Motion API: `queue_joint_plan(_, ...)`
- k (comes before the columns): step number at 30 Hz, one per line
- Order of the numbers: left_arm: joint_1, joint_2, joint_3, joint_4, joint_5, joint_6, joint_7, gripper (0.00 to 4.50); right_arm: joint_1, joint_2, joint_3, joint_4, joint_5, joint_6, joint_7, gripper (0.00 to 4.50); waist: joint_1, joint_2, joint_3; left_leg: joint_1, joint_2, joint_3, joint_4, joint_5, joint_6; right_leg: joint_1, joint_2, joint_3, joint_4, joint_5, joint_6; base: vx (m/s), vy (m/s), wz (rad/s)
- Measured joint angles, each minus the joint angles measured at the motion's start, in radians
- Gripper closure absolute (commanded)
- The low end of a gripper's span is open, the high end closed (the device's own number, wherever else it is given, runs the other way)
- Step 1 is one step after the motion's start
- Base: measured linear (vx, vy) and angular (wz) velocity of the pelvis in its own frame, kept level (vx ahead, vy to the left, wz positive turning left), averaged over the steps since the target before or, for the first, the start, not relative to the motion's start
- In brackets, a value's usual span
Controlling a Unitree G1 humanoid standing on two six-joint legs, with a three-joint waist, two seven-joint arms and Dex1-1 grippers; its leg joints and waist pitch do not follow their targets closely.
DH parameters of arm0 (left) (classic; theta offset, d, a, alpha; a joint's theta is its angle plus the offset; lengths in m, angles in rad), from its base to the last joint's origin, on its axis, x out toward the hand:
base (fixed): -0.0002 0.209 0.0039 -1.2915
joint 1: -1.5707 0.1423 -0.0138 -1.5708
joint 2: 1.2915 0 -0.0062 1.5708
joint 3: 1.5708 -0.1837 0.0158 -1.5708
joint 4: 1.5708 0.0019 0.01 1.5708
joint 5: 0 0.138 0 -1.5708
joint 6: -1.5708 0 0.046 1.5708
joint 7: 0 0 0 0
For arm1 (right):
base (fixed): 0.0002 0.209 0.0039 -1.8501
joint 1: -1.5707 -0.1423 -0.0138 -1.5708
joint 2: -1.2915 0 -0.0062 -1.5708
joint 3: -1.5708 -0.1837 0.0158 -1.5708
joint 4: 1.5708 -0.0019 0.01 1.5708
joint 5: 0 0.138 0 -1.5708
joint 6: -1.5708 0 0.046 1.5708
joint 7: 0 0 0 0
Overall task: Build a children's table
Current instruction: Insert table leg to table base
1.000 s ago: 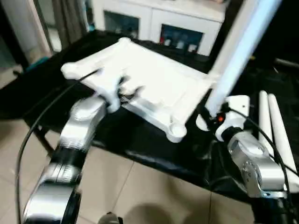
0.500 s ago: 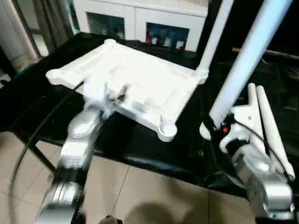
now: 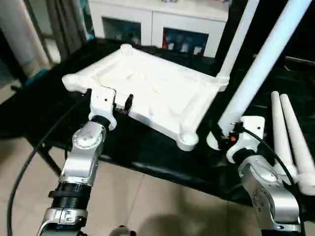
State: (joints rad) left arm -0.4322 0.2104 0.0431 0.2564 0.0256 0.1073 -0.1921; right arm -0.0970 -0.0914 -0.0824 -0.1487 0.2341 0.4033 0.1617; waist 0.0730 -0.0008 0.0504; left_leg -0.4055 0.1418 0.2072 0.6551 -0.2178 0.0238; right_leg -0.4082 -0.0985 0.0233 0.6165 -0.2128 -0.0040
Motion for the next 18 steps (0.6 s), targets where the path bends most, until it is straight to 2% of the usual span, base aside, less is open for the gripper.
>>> queue_joint_plan(1,0.0,0.005,0.0,0.0,0.005,0.003,0.004,0.43,-0.002,0.0,0.004,0.002,0.0,0.0,0.0,2.57,-0.017,-0.001,0.0,-0.001,-0.005,0.0,-0.001,0.001,0.006,0.007,0.006,-0.03,0.001,0.003,-0.019,-0.03,0.175,0.05)
queue_joint_plan(2,-0.002,0.005,0.001,0.001,0.008,0.005,0.007,0.43,-0.004,-0.004,0.002,0.003,0.0,-0.002,-0.002,2.57,-0.023,-0.002,-0.001,-0.001,-0.01,0.001,-0.004,0.002,0.008,0.01,0.005,-0.036,-0.001,0.015,-0.026,-0.034,0.126,0.05)
queue_joint_plan(3,-0.004,0.002,-0.001,0.0,0.008,0.005,0.01,0.43,-0.008,-0.005,0.002,0.005,-0.001,-0.002,-0.003,2.57,-0.026,-0.002,-0.001,-0.001,-0.014,0.004,-0.007,0.002,0.008,0.012,0.001,-0.034,-0.007,0.023,-0.024,-0.035,0.087,0.03)
queue_joint_plan(4,-0.005,0.001,0.0,0.0,0.009,0.006,0.014,0.43,-0.013,-0.005,0.004,0.008,-0.001,-0.002,-0.004,2.57,-0.03,-0.004,-0.001,-0.001,-0.018,0.006,-0.008,0.003,0.008,0.013,-0.013,-0.035,-0.009,0.024,-0.02,-0.035,0.087,0.03)
queue_joint_plan(5,-0.006,0.0,0.0,0.0,0.009,0.01,0.019,0.43,-0.015,-0.005,0.005,0.008,-0.001,-0.003,-0.004,2.57,-0.032,-0.006,-0.001,-0.001,-0.02,0.006,-0.009,0.002,0.008,0.013,-0.015,-0.035,-0.01,0.023,-0.008,0.0,0.0,0.0)
queue_joint_plan(8,-0.006,0.004,-0.001,0.0,0.012,0.028,0.02,0.43,-0.019,-0.003,0.006,0.018,-0.002,-0.003,-0.004,2.57,-0.036,-0.008,-0.001,-0.001,-0.02,0.004,-0.012,0.003,0.008,0.013,-0.016,-0.036,-0.018,0.019,0.024,0.0,0.0,0.0)
queue_joint_plan(15,-0.004,0.001,0.001,-0.005,-0.033,0.066,-0.021,0.43,-0.036,0.004,0.014,0.045,-0.008,-0.003,0.002,2.57,-0.038,-0.013,-0.002,0.0,-0.016,0.002,-0.019,0.009,-0.002,0.012,-0.014,-0.037,-0.019,0.033,0.046,0.0,0.0,0.0)
queue_joint_plan(18,-0.003,-0.004,0.005,-0.017,-0.054,0.079,-0.031,0.43,-0.047,0.002,0.019,0.045,-0.008,-0.003,0.013,2.57,-0.037,-0.014,-0.002,0.001,-0.012,0.002,-0.025,0.012,-0.007,0.01,-0.011,-0.04,-0.019,0.037,0.042,0.014,-0.02,-0.01)
